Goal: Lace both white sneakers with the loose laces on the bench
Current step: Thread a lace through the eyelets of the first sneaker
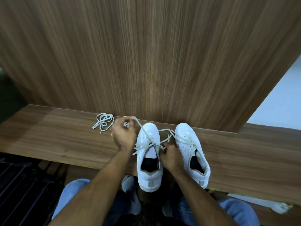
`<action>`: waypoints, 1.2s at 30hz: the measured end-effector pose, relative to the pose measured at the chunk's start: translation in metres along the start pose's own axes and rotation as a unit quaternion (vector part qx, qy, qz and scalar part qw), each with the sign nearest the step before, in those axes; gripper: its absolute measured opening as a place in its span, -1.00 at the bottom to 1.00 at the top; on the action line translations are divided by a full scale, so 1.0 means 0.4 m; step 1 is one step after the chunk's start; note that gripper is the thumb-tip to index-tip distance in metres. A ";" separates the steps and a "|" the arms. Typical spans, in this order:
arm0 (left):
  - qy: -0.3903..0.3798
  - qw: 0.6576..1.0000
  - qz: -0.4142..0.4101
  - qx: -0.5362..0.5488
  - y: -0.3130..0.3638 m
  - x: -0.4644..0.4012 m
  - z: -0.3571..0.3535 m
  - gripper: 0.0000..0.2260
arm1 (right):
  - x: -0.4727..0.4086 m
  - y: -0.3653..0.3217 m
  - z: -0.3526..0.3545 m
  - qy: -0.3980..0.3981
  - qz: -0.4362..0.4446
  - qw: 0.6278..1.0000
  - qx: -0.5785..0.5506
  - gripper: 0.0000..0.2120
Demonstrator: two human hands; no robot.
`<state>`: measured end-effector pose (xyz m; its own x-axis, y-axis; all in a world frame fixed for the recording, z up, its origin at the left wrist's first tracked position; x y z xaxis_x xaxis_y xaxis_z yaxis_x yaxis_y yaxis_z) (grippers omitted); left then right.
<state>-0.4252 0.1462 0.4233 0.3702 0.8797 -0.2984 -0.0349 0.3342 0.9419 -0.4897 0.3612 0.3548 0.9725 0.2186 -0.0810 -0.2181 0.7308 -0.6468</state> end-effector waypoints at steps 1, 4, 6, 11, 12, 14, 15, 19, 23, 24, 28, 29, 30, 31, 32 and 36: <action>0.036 0.997 0.056 0.043 -0.016 -0.025 0.016 -0.92 | 0.001 0.000 -0.001 0.000 -0.001 1.000 -0.002 -0.78; 0.004 0.997 0.045 -0.060 -0.010 -0.044 0.005 -0.88 | -0.001 0.000 -0.004 -0.001 -0.001 1.000 0.001 -0.78; -0.082 0.979 -0.058 -0.178 0.009 -0.003 -0.035 -0.69 | -0.003 0.000 -0.005 -0.001 0.000 1.000 0.003 -0.80; -0.255 0.848 -0.304 -0.351 -0.008 0.173 -0.141 -0.59 | -0.001 -0.001 0.001 0.005 0.004 1.000 0.000 -0.81; -0.268 0.828 -0.321 -0.373 -0.018 0.193 -0.151 -0.67 | -0.002 -0.001 0.001 0.005 0.004 1.000 -0.001 -0.82; -0.274 0.811 -0.330 -0.398 -0.035 0.207 -0.156 -0.78 | -0.001 -0.002 0.000 0.003 0.003 1.000 -0.003 -0.83; -0.267 0.807 -0.340 -0.403 -0.034 0.207 -0.155 -0.79 | -0.001 -0.002 0.000 0.003 0.003 1.000 -0.002 -0.83; -0.189 0.855 -0.340 -0.344 0.017 0.161 -0.121 -0.89 | -0.001 0.002 -0.002 -0.003 -0.004 1.000 -0.001 -0.83; -0.048 0.969 -0.122 -0.209 0.032 0.025 -0.029 -0.93 | -0.001 0.005 -0.003 -0.001 -0.003 1.000 0.004 -0.85; -0.025 0.978 -0.092 -0.186 0.030 0.002 -0.014 -0.91 | -0.002 0.004 -0.003 0.000 -0.002 1.000 0.003 -0.85; 0.046 0.996 0.031 -0.075 -0.019 -0.054 0.031 -0.86 | -0.004 0.008 -0.006 -0.003 -0.007 1.000 -0.001 -0.86; 0.049 0.995 0.046 -0.069 -0.029 -0.056 0.036 -0.86 | -0.004 0.009 -0.006 -0.002 -0.008 1.000 0.003 -0.85; 0.042 0.995 0.051 -0.077 -0.037 -0.055 0.035 -0.85 | -0.004 0.011 -0.005 0.000 -0.009 1.000 0.008 -0.84; 0.028 0.994 0.046 -0.095 -0.043 -0.050 0.031 -0.85 | -0.005 0.012 -0.006 0.002 -0.009 1.000 0.011 -0.83; 0.008 0.992 0.035 -0.120 -0.047 -0.040 0.026 -0.80 | -0.005 0.013 -0.007 0.003 -0.008 1.000 0.012 -0.83; -0.111 0.962 -0.091 -0.230 -0.033 0.079 -0.010 -0.63 | -0.004 0.004 -0.004 -0.002 0.003 1.000 0.021 -0.82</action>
<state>-0.4167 0.1709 0.4008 0.5973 0.7150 -0.3632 -0.3396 0.6358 0.6931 -0.4916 0.3611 0.3526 0.9709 0.2250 -0.0820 -0.2271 0.7564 -0.6135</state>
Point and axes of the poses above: each hand's wrist, its own x-axis away from the middle knuckle, its own z-axis out of the back of the hand, y = z × x, the point moved 9 cm from there along -x, towards the middle knuckle, and after that the axes turned 6 degrees about y, right-handed, at the moved point
